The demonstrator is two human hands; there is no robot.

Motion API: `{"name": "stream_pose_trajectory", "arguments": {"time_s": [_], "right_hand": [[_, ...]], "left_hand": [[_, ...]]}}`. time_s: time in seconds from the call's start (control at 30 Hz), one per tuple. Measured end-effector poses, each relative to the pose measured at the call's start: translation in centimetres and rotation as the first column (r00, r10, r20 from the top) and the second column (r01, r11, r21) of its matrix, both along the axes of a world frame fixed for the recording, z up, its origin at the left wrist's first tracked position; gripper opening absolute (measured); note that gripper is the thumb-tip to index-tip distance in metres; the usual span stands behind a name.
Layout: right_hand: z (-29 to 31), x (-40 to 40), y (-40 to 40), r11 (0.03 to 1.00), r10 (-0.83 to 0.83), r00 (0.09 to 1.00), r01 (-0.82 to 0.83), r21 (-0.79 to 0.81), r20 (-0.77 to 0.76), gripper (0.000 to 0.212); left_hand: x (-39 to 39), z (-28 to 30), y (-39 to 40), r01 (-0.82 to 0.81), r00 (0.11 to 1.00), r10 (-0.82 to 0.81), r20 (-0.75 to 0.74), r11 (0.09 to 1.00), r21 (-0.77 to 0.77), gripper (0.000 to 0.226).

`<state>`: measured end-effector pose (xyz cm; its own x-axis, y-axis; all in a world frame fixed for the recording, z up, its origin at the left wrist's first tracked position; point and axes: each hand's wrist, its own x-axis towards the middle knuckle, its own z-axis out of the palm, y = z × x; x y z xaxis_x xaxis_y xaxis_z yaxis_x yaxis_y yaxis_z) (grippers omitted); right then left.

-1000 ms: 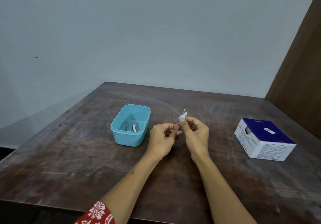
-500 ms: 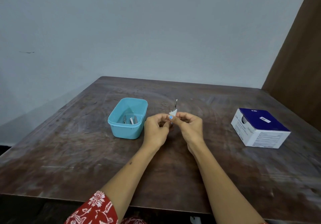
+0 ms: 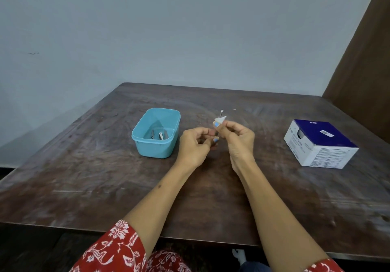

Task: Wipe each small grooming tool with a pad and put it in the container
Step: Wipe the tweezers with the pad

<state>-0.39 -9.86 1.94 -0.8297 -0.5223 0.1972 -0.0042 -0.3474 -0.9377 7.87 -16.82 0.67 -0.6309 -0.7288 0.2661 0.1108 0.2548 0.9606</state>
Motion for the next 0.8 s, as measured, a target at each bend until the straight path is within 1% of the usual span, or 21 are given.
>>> {"name": "stream_pose_trajectory", "arguments": {"time_s": [0.03,0.1,0.17,0.23,0.37,0.5,0.57,0.67,0.73,0.8], "right_hand": [[0.02,-0.13,0.06,1.0,-0.012,1.0,0.013,-0.022,0.016,0.015],[-0.03,-0.13,0.1,1.0,0.02,0.999,-0.019,-0.022,0.035,0.016],[-0.15,0.13,0.12,0.996,0.09,0.996,-0.09,0.018,0.012,0.01],[-0.2,0.3,0.09,0.994,0.103,0.995,-0.102,0.036,-0.015,0.005],[-0.14,0.11,0.08,0.999,0.051,0.999,-0.051,-0.01,-0.01,0.005],[-0.11,0.36,0.13,0.997,0.074,0.997,-0.074,0.012,-0.013,0.004],[0.1,0.28,0.16,0.999,0.029,1.0,-0.029,-0.016,-0.002,0.004],[0.38,-0.29,0.28,0.994,-0.052,0.998,0.055,-0.09,0.037,0.004],[0.35,-0.39,0.3,0.996,-0.036,0.999,0.038,-0.075,0.025,0.005],[0.17,-0.03,0.29,0.999,0.034,0.999,-0.034,0.001,-0.037,0.009]], "left_hand": [[-0.05,0.0,0.15,0.008,1.0,-0.008,-0.003,1.0,0.0,0.015],[-0.05,0.02,0.22,0.002,1.0,-0.002,-0.009,1.0,-0.007,0.02],[0.08,0.11,0.04,-0.022,1.0,0.022,-0.02,0.999,-0.025,0.025],[0.12,0.13,-0.07,-0.039,0.999,0.038,-0.029,0.999,-0.031,0.028],[-0.08,-0.05,0.02,-0.034,0.999,0.032,-0.035,0.998,-0.044,0.017],[0.09,-0.18,-0.44,-0.014,1.0,0.013,-0.025,0.999,-0.044,0.017],[0.09,-0.26,-0.5,0.0,1.0,0.001,0.01,1.0,-0.03,0.014],[-0.13,-0.52,-0.28,0.022,0.997,-0.018,0.071,0.998,-0.051,0.011],[-0.15,-0.53,-0.19,0.006,0.997,-0.001,0.072,0.998,-0.066,0.012],[-0.06,-0.46,-0.36,-0.036,0.998,0.04,0.039,0.996,-0.079,0.015]]}}
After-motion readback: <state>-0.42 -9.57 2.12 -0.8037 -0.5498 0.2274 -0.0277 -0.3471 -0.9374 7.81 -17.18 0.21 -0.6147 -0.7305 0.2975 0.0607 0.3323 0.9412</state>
